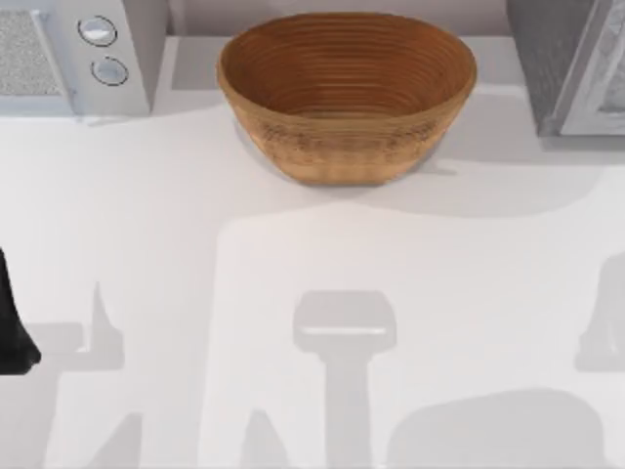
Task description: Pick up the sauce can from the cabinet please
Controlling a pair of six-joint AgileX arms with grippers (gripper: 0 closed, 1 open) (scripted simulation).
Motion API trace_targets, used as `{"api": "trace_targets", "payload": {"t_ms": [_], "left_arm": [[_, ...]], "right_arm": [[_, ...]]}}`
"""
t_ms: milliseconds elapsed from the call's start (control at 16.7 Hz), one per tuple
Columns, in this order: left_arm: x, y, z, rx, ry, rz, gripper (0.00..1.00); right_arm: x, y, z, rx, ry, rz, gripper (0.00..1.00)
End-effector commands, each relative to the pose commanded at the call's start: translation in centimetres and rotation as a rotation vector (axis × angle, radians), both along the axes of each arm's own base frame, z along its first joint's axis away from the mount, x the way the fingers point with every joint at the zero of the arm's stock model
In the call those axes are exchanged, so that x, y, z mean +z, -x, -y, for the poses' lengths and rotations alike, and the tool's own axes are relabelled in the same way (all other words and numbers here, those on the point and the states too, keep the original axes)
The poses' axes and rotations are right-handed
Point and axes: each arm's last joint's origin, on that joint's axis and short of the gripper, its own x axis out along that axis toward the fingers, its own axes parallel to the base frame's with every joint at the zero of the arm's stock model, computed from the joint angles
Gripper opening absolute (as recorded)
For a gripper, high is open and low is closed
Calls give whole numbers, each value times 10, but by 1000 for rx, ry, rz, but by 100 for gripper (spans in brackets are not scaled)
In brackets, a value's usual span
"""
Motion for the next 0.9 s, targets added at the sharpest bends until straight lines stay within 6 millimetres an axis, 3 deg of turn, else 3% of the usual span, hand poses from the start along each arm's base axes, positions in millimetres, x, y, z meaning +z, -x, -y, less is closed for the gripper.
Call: {"api": "trace_targets", "payload": {"t_ms": [360,900], "left_arm": [[0,0,0,0,0,0,100],[0,0,0,0,0,0,100]], "right_arm": [[12,-8,-6,61,2,10,0],[30,-41,-26,221,1,13,0]]}}
